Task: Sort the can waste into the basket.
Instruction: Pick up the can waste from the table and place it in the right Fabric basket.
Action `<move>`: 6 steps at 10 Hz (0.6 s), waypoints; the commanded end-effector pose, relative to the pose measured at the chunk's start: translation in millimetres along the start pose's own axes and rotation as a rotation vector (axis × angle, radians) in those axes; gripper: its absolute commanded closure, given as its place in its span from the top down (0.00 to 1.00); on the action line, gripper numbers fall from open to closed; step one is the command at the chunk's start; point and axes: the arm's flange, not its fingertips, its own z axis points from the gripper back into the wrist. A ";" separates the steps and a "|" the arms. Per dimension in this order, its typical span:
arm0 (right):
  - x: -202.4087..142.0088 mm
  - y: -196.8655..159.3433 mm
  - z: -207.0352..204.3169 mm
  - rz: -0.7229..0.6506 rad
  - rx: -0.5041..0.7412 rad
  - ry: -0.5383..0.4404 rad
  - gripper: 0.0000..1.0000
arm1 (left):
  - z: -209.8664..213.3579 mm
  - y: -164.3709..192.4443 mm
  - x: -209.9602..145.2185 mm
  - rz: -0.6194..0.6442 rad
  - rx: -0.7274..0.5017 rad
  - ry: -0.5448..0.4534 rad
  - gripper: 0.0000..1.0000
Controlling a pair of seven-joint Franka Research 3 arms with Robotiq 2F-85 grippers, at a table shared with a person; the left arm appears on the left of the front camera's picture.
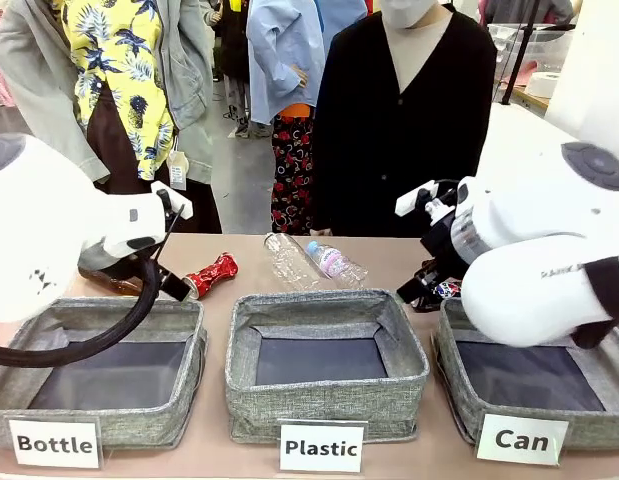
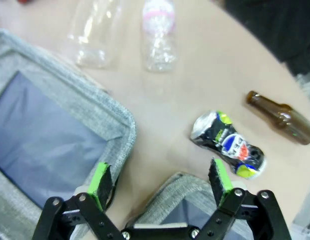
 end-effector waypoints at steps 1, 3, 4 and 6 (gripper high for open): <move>-3.3 -10.2 74.5 -0.127 0.101 -0.035 1.00 | 63.1 7.9 4.4 0.029 -0.154 -0.059 1.00; -18.2 -24.9 122.6 -0.357 0.257 0.013 1.00 | 118.9 5.1 -10.6 0.125 -0.323 0.015 1.00; -38.4 -43.0 138.7 -0.414 0.375 0.018 1.00 | 126.9 21.9 -23.4 0.126 -0.422 0.018 1.00; -102.8 -97.8 155.7 -0.544 0.646 -0.079 1.00 | 157.0 99.9 -57.6 0.178 -0.714 0.019 1.00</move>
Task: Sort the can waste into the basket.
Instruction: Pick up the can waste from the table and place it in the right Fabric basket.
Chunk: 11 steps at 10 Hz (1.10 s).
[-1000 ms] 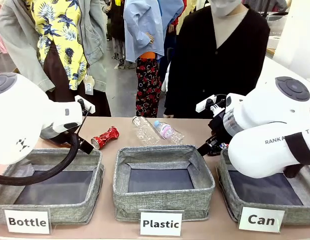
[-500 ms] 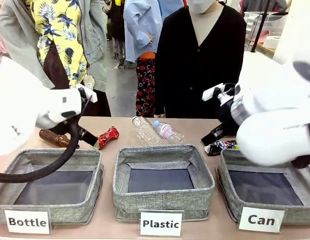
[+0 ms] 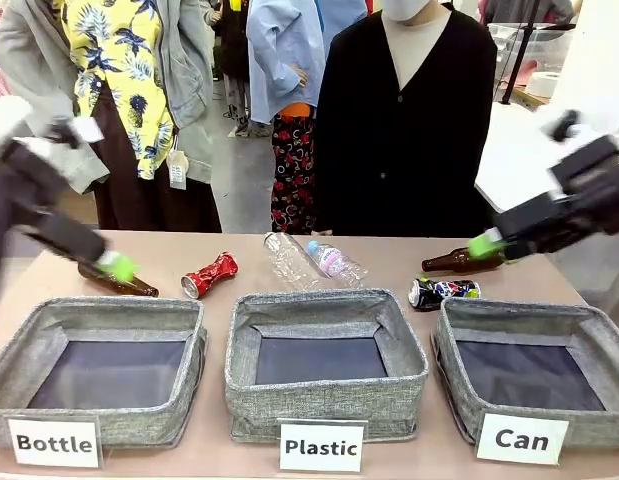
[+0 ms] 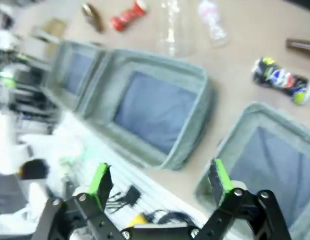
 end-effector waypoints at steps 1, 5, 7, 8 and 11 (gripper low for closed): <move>-51.7 -87.4 36.6 -0.178 0.234 -0.118 1.00 | 69.8 79.2 -20.2 0.147 -0.202 -0.086 1.00; -140.2 -212.8 77.9 -0.571 0.431 -0.445 1.00 | 91.6 182.3 -100.6 0.471 -0.383 -0.473 1.00; -160.9 -231.7 85.4 -0.674 0.397 -0.517 1.00 | 81.7 197.6 -103.4 0.547 -0.372 -0.506 1.00; -165.3 -233.6 83.0 -0.711 0.379 -0.544 1.00 | 81.4 203.2 -92.6 0.579 -0.343 -0.499 1.00; -166.5 -248.4 102.6 -0.676 0.403 -0.491 1.00 | 87.2 202.6 -123.7 0.561 -0.373 -0.500 1.00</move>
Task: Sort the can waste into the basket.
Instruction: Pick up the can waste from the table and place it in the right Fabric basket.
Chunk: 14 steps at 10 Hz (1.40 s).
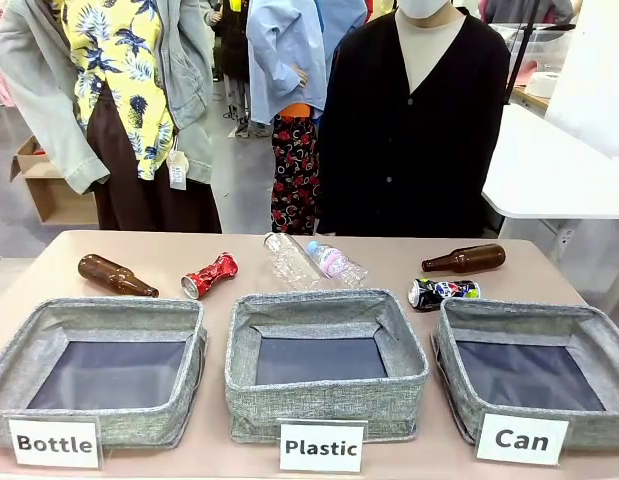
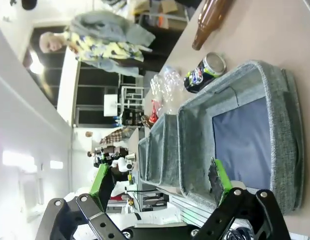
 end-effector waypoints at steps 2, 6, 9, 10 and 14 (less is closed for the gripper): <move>0.8 6.4 4.5 0.040 0.015 -0.007 1.00 | 6.2 -3.4 -4.3 -0.034 -0.011 0.009 1.00; -5.2 41.7 -25.9 0.175 -0.152 0.076 1.00 | 6.2 -3.4 -4.3 -0.034 -0.011 0.009 1.00; -11.4 133.1 -125.6 0.478 -0.623 0.167 1.00 | 6.2 -3.4 -4.3 -0.034 -0.011 0.009 1.00; -5.6 145.6 -163.2 0.546 -0.767 0.150 1.00 | 6.2 -3.4 -4.3 -0.034 -0.011 0.009 1.00; -26.9 166.7 -228.3 0.653 -0.931 0.088 1.00 | 6.2 -3.4 -4.3 -0.034 -0.011 0.009 1.00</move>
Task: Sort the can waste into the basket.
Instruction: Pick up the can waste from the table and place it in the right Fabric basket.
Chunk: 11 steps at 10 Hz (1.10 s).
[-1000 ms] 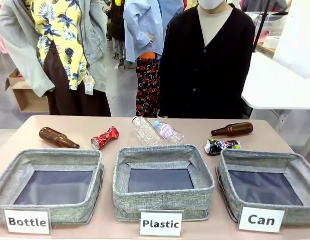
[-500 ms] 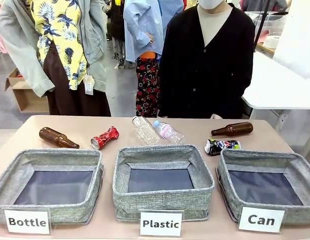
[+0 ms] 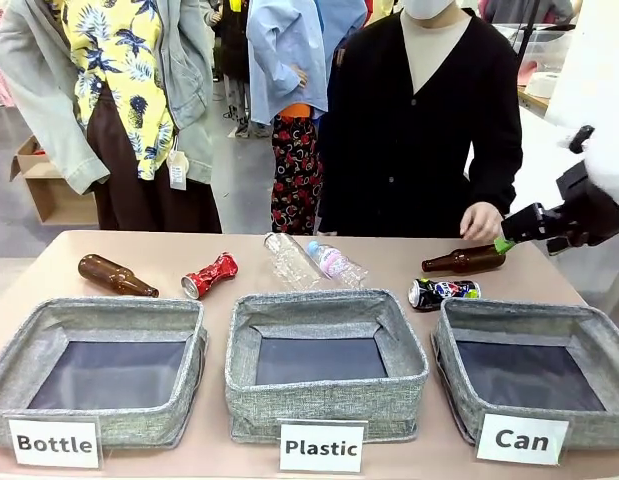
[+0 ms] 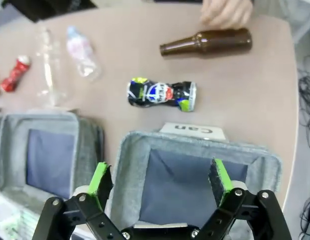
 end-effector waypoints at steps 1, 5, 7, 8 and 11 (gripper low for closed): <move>-0.4 -3.9 10.4 0.007 0.032 -0.009 1.00 | 1.3 -0.8 -1.8 -0.024 -0.012 0.002 1.00; 8.8 -38.9 13.9 0.016 0.154 0.006 1.00 | 1.3 -0.8 -1.8 -0.024 -0.012 0.002 1.00; -29.7 -100.7 72.2 -0.031 0.226 0.063 1.00 | 1.3 -0.8 -1.8 -0.024 -0.012 0.002 1.00; -48.8 -127.9 87.2 -0.075 0.236 0.105 1.00 | 1.3 -0.8 -1.8 -0.024 -0.012 0.002 1.00; -100.3 -171.0 102.6 -0.183 0.364 0.042 1.00 | 1.3 -0.8 -1.8 -0.024 -0.012 0.002 1.00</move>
